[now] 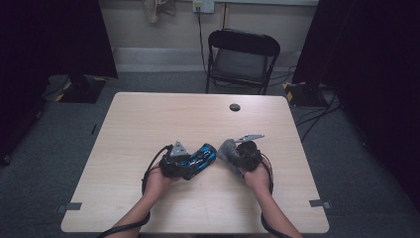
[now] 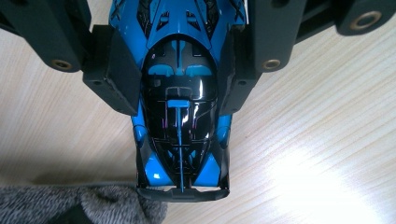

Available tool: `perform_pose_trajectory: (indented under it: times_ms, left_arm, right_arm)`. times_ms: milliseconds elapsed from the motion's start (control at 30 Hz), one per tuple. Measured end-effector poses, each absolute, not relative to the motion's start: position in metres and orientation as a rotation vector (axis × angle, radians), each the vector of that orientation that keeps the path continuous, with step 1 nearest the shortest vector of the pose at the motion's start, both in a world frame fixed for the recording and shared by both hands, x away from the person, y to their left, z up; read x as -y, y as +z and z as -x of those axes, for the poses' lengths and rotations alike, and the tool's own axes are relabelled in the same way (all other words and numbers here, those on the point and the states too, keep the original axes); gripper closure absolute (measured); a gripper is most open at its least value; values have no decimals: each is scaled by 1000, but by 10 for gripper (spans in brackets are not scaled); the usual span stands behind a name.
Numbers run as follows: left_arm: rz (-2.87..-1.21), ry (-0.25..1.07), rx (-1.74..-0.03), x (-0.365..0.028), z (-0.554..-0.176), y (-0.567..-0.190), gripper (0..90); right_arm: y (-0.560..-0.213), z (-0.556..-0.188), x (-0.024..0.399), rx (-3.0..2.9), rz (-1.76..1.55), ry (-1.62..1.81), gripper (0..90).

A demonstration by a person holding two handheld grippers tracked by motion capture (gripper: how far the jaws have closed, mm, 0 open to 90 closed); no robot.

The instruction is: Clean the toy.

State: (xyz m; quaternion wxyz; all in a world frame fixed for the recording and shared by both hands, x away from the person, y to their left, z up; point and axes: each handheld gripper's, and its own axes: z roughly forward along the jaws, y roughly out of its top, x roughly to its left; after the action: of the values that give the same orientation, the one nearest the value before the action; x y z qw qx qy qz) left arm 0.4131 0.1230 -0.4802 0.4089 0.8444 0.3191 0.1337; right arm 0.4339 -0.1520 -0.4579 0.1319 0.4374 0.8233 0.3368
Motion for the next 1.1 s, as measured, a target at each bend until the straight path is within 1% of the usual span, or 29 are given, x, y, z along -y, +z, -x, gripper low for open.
perform_pose_trajectory:
  times_ms: [400, 1100]
  left_arm:
    - [-2131, 330, -803, -123, -413, -480, 495]
    - [-2128, 334, -808, -123, -413, -480, 495]
  right_arm:
    - [-476, -430, 141, -2428, -1242, 919, 716]
    - [-477, -418, 133, -2474, -1206, 956, 721]
